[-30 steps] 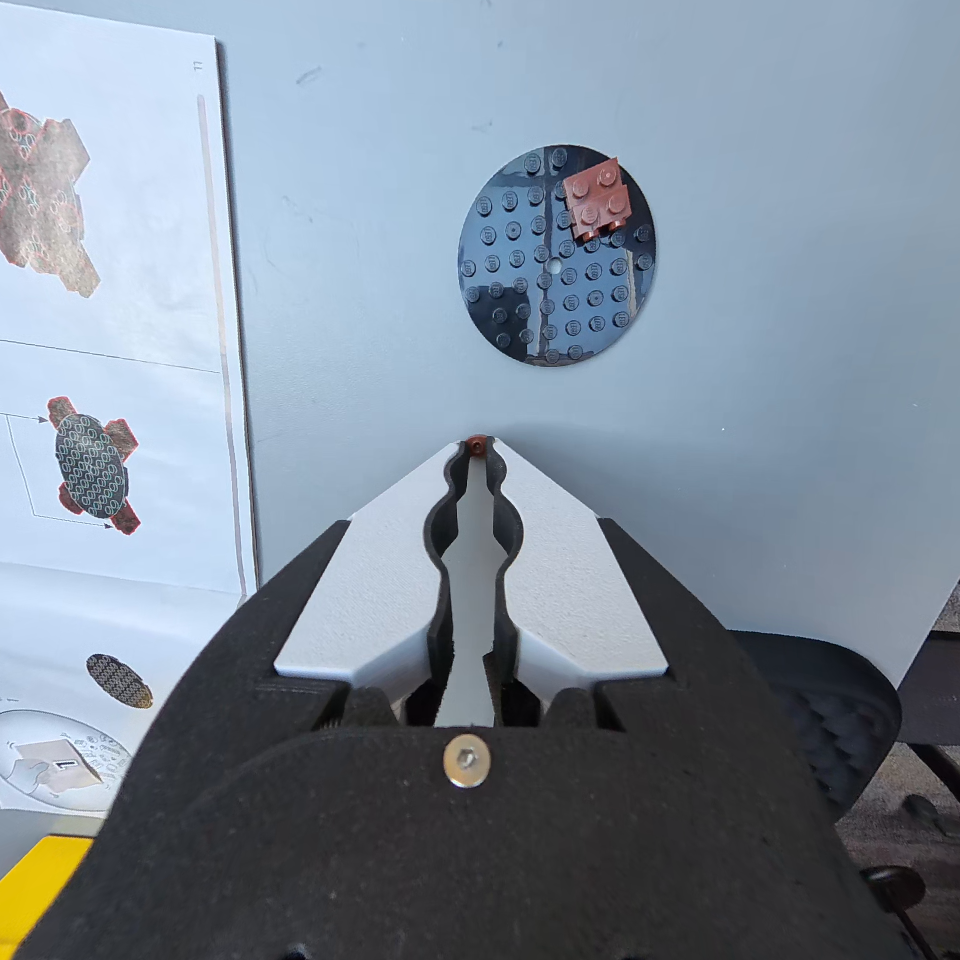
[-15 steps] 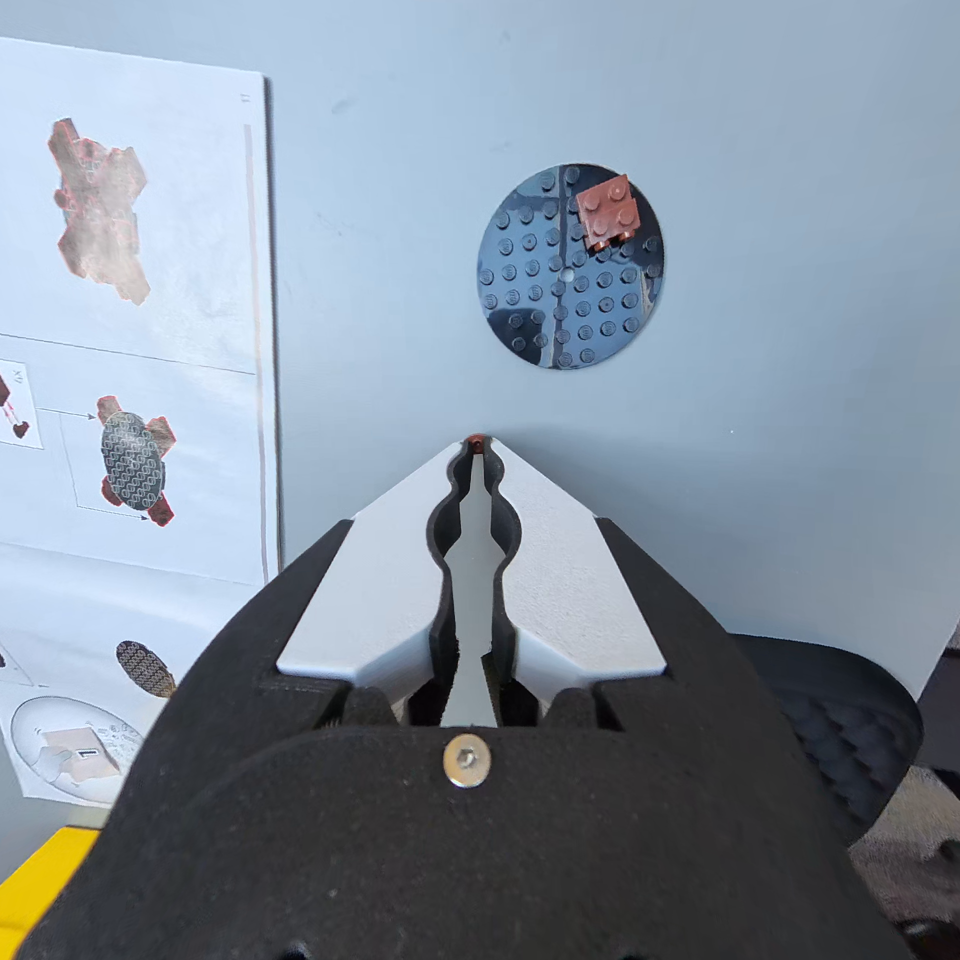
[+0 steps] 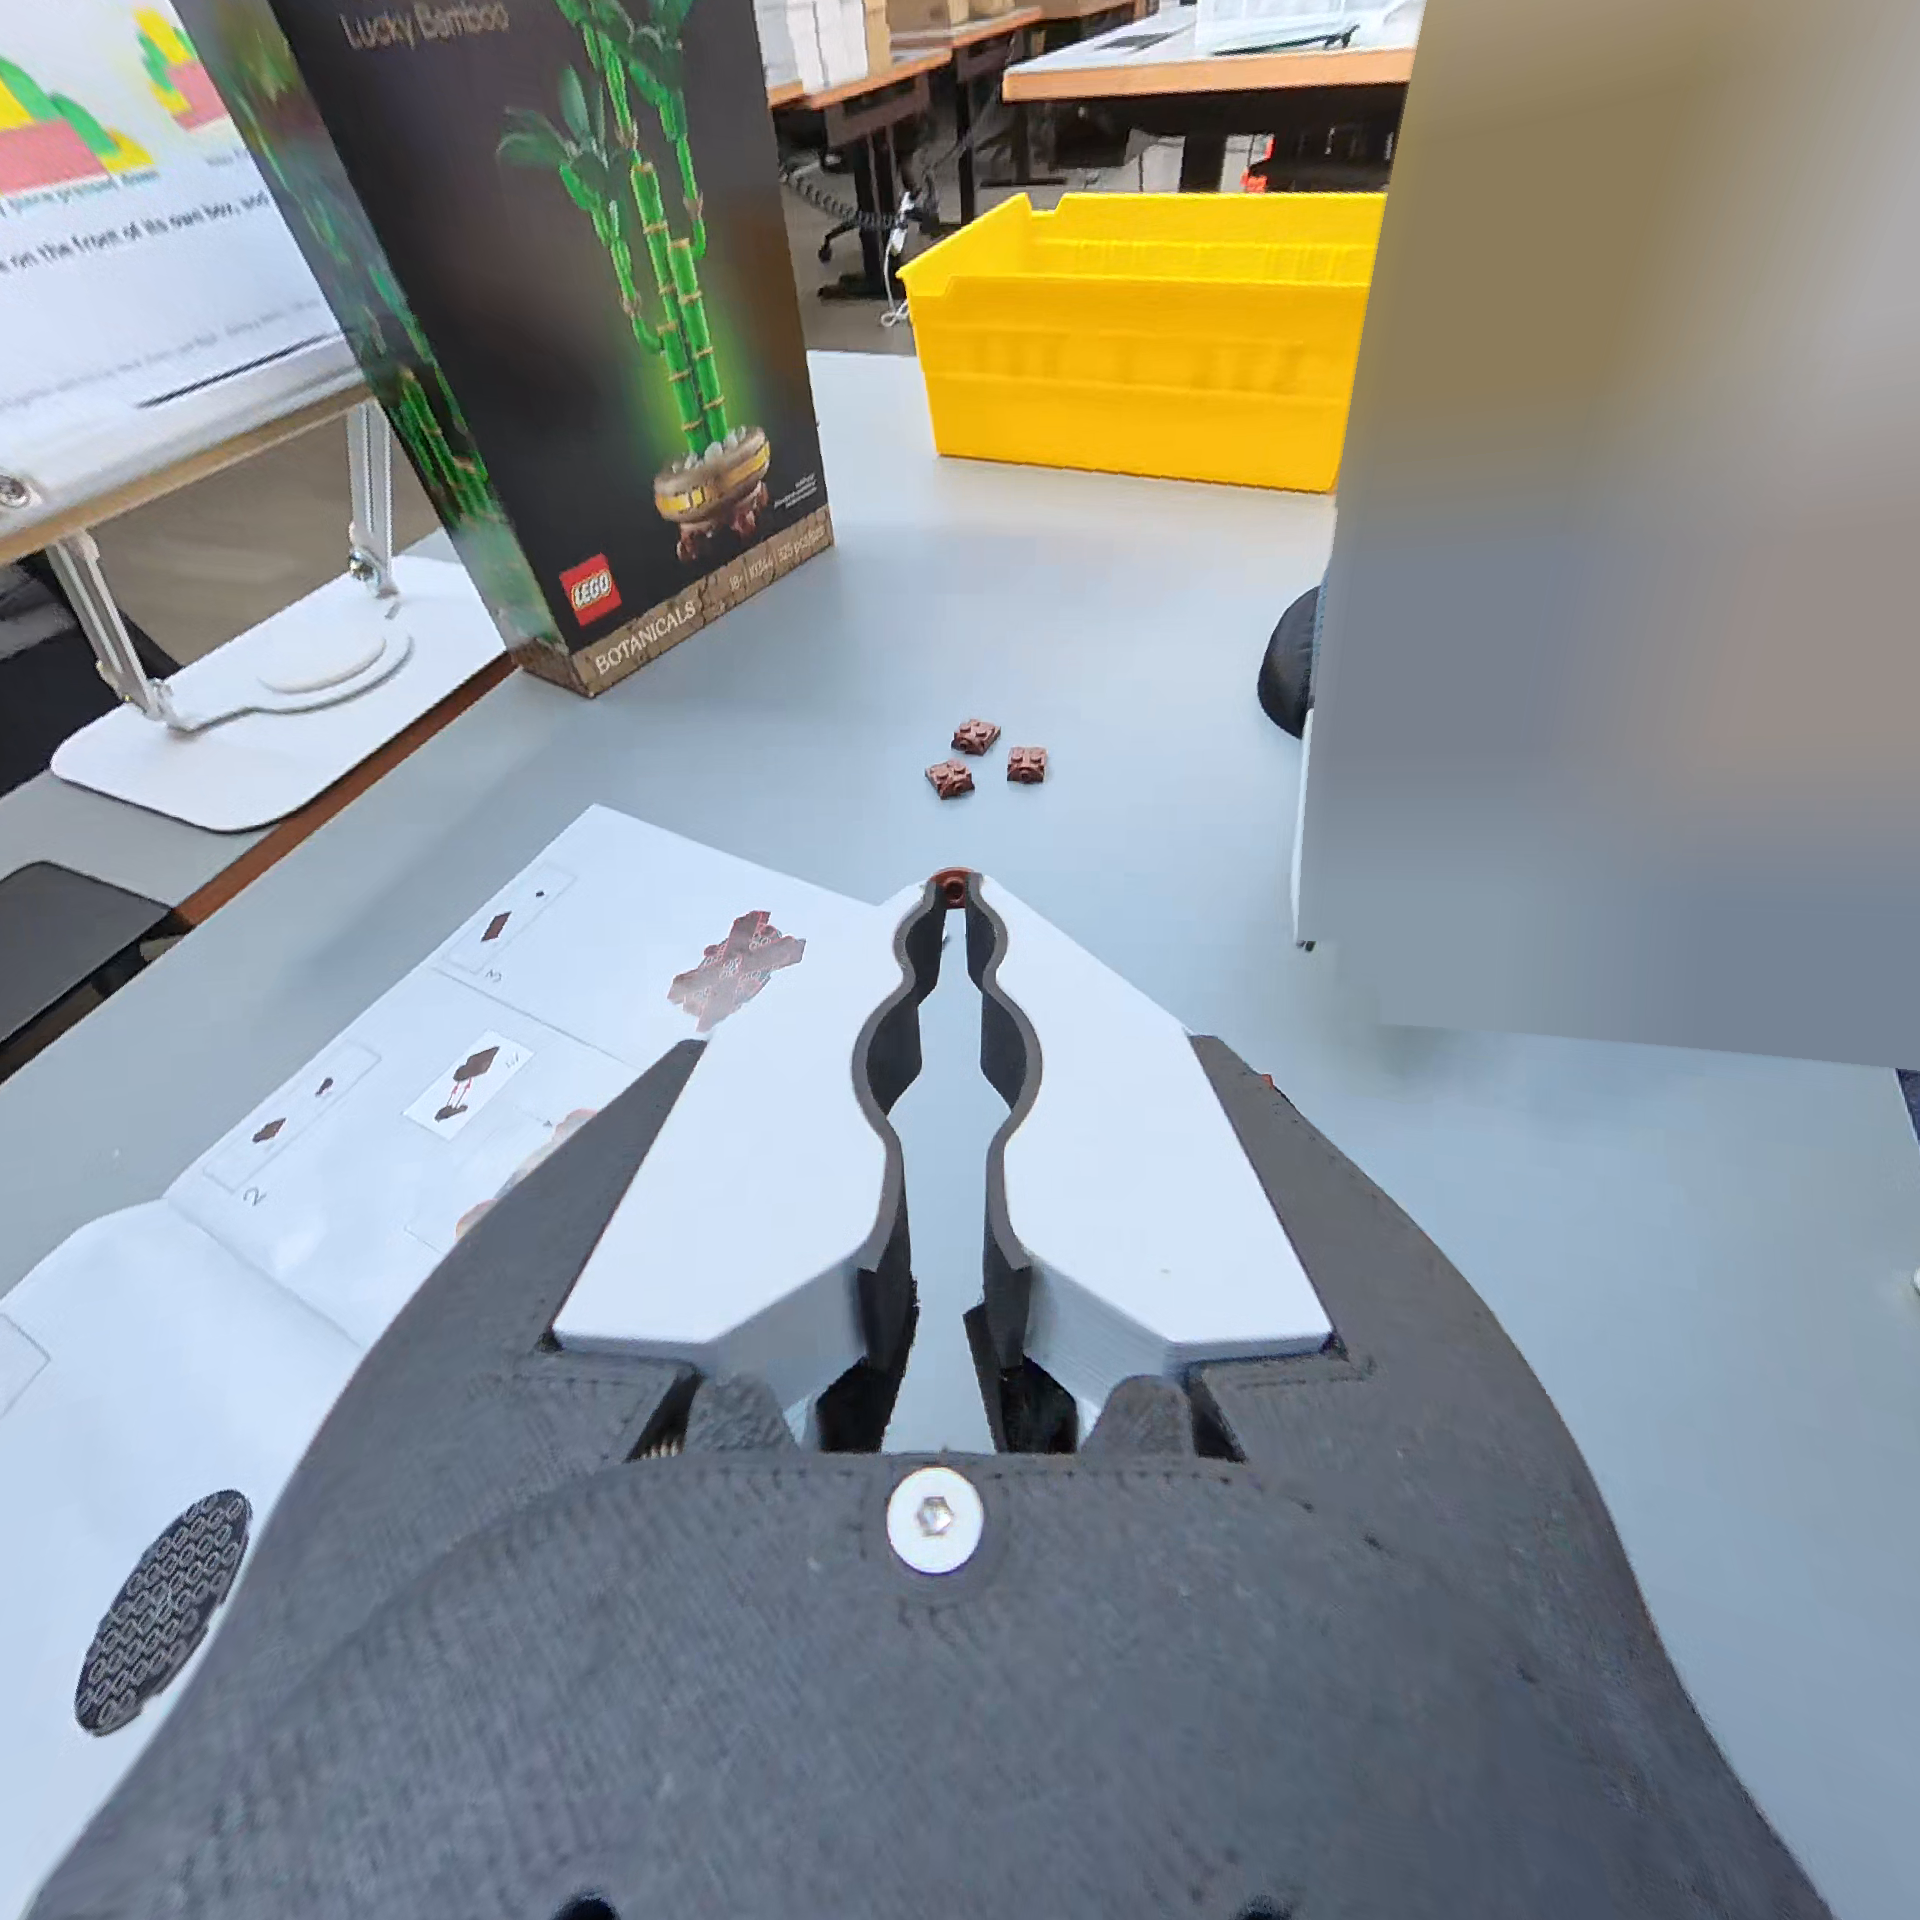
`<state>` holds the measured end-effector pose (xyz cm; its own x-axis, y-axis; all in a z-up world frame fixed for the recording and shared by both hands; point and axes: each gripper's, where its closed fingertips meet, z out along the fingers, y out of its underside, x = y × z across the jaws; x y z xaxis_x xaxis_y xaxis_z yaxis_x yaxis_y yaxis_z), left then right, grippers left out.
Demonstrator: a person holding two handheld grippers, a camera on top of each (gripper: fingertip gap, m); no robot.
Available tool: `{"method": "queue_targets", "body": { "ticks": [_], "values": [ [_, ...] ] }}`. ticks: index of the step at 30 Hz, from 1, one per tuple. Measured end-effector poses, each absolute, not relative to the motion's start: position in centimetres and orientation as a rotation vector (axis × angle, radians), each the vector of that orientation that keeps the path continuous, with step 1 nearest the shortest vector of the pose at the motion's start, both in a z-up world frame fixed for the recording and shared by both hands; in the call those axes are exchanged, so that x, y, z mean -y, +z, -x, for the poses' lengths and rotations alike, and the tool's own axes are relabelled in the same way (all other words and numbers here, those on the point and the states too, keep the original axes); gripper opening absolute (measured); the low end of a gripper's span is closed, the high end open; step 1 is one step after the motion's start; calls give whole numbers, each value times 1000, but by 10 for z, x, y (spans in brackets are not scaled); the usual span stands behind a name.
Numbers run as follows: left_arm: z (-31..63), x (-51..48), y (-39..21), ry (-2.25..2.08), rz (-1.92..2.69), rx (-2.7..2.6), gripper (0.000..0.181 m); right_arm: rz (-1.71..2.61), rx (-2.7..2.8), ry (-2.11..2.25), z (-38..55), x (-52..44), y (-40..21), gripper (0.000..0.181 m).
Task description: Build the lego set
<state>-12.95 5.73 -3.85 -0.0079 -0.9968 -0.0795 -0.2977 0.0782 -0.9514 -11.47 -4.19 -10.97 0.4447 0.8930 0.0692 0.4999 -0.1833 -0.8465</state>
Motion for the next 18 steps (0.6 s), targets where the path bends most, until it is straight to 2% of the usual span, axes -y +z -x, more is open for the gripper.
{"method": "queue_targets", "body": {
  "ticks": [7, 18],
  "values": [
    [139, -49, -33, -1149, 1208, -1395, 2, 1728, 1375, 810, 135, 21, -119, 27],
    [156, -59, -26, -1231, 1173, -1316, 1, 1797, 1431, 769, 135, 15, -141, 19]
  ]
}}
